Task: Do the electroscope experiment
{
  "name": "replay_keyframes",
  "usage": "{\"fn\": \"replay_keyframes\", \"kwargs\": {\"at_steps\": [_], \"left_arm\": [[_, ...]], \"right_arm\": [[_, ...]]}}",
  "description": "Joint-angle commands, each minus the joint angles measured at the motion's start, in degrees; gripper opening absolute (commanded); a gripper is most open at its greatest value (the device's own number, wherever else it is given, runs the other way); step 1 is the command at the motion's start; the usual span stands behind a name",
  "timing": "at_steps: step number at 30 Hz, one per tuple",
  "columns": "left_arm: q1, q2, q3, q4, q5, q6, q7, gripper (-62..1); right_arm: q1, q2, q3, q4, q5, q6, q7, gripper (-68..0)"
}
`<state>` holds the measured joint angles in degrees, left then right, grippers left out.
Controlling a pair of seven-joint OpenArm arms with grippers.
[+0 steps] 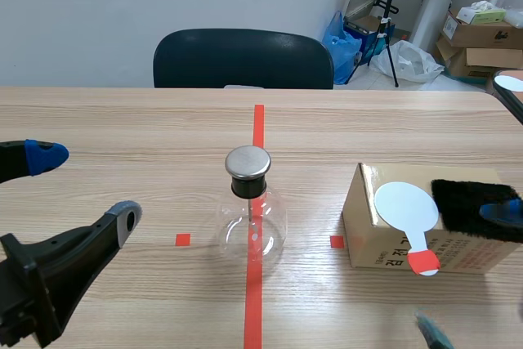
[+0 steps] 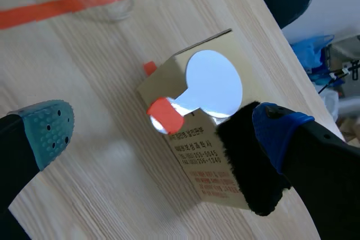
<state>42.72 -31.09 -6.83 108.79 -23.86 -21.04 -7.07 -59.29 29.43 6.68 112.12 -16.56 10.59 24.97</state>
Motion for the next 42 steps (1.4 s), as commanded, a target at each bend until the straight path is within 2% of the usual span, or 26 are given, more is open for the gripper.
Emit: {"fn": "replay_keyframes", "kwargs": {"at_steps": [1,6,12,14,19,23,27,33,42], "left_arm": [[0.3,0.5,-0.3,1.5,-0.4,-0.1,-0.8,1.4],[0.3,0.6,-0.3,1.5,-0.4,-0.1,-0.8,1.4],[0.3,0.6,-0.3,1.5,-0.4,-0.1,-0.8,1.4],[0.3,0.6,-0.3,1.5,-0.4,-0.1,-0.8,1.4],[0.3,0.6,-0.3,1.5,-0.4,-0.1,-0.8,1.4],[0.3,0.6,-0.3,1.5,-0.4,-0.1,-0.8,1.4],[0.3,0.6,-0.3,1.5,-0.4,-0.1,-0.8,1.4],[0.3,0.6,-0.3,1.5,-0.4,-0.1,-0.8,1.4],[0.3,0.6,-0.3,1.5,-0.4,-0.1,-0.8,1.4]], "right_arm": [[-0.2,-2.0,0.1,1.0,-2.5,-1.3,0.7,0.4],[-0.7,-7.9,0.1,0.7,-14.6,-6.0,0.7,0.4],[-0.7,-12.5,0.1,-1.5,-26.4,-7.8,3.5,0.4],[-0.5,-13.4,0.0,-3.0,-29.7,-9.3,5.5,0.4],[1.2,-13.9,-1.0,-8.0,-34.1,-16.5,7.7,0.4],[4.2,-13.9,-2.8,-12.9,-36.8,-24.9,7.0,0.4],[7.7,-13.9,-4.6,-16.7,-39.7,-30.6,4.5,0.4],[12.2,-13.9,-7.5,-21.0,-44.0,-35.5,-0.3,0.4],[18.2,-13.9,-11.9,-26.2,-48.4,-39.1,-6.5,0.4]]}}
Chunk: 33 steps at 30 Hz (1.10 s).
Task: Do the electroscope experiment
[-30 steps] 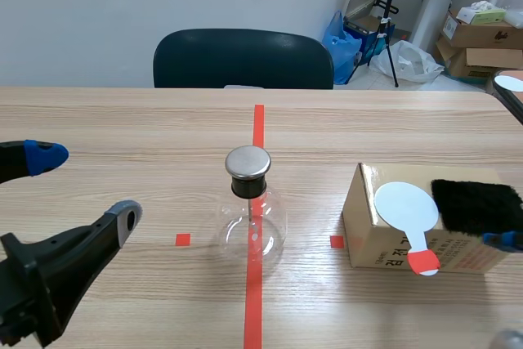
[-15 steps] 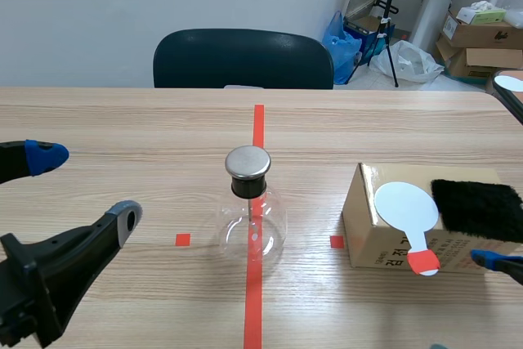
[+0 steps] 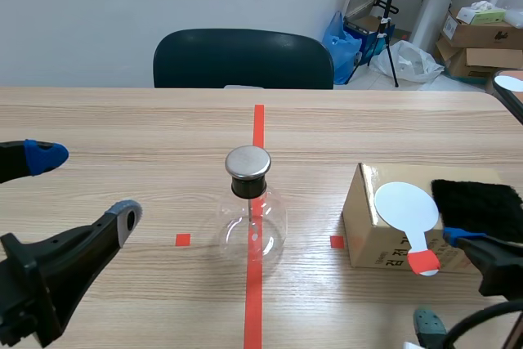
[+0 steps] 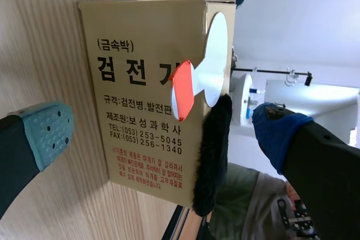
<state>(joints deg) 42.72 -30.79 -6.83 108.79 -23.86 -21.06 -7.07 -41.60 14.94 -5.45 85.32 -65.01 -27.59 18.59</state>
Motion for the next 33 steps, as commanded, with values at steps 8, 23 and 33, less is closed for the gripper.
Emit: {"fn": "replay_keyframes", "kwargs": {"at_steps": [8,23,33], "left_arm": [[0.3,0.3,-0.3,1.5,-0.4,-0.1,-0.8,1.4],[0.3,0.3,-0.3,1.5,-0.4,-0.1,-0.8,1.4],[0.3,0.3,-0.3,1.5,-0.4,-0.1,-0.8,1.4]], "right_arm": [[4.2,0.6,-4.4,-1.0,-2.1,-2.9,-6.3,0.4],[5.8,0.6,-7.5,-1.0,-3.4,-4.6,-12.1,0.4],[6.4,0.6,-7.5,-1.0,-3.4,-4.6,-12.9,0.4]]}}
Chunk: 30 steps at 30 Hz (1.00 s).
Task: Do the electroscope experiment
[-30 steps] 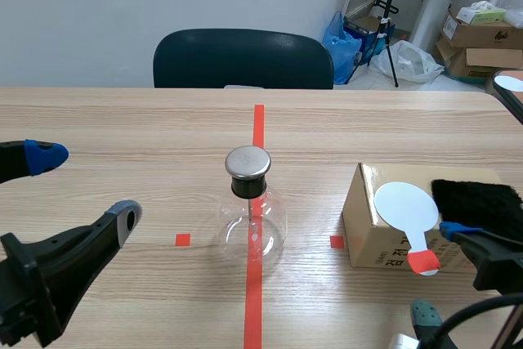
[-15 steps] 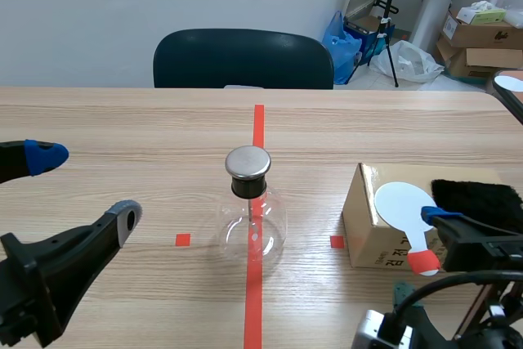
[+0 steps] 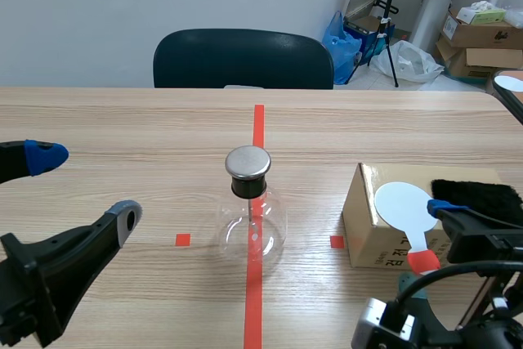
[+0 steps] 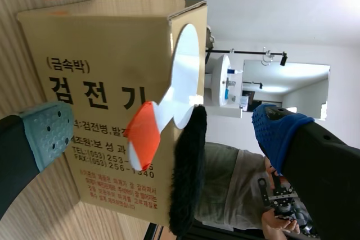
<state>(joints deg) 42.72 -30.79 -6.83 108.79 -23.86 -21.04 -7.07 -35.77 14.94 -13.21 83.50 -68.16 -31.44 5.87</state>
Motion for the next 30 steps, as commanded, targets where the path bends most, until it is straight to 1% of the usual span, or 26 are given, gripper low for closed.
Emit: {"fn": "replay_keyframes", "kwargs": {"at_steps": [1,10,12,18,20,24,27,29,30], "left_arm": [[0.3,0.3,-0.3,1.5,-0.4,-0.1,-0.8,1.4],[0.3,0.3,-0.3,1.5,-0.4,-0.1,-0.8,1.4],[0.3,0.3,-0.3,1.5,-0.4,-0.1,-0.8,1.4],[0.3,0.3,-0.3,1.5,-0.4,-0.1,-0.8,1.4],[0.3,0.3,-0.3,1.5,-0.4,-0.1,-0.8,1.4],[0.3,0.3,-0.3,1.5,-0.4,-0.1,-0.8,1.4],[0.3,0.3,-0.3,1.5,-0.4,-0.1,-0.8,1.4],[0.3,0.3,-0.3,1.5,-0.4,-0.1,-0.8,1.4],[0.3,0.3,-0.3,1.5,-0.4,-0.1,-0.8,1.4]], "right_arm": [[0.5,0.6,0.3,0.8,-0.3,-0.7,0.0,0.4],[0.5,0.6,0.3,0.8,-0.3,-0.7,0.0,-0.1],[0.5,0.6,0.3,0.8,-0.3,-0.7,0.0,-6.4],[0.5,0.6,0.3,0.8,-0.3,-0.7,0.0,-32.6],[0.5,0.6,0.3,0.8,-0.3,-0.7,0.0,-37.8],[0.5,0.6,0.3,0.8,-0.3,-0.7,0.0,-46.0],[0.5,0.6,0.3,0.8,-0.3,-0.7,0.0,-56.3],[0.5,0.6,0.3,0.8,-0.3,-0.7,0.0,-65.7],[0.5,0.6,0.3,0.8,-0.3,-0.7,0.0,-66.5]]}}
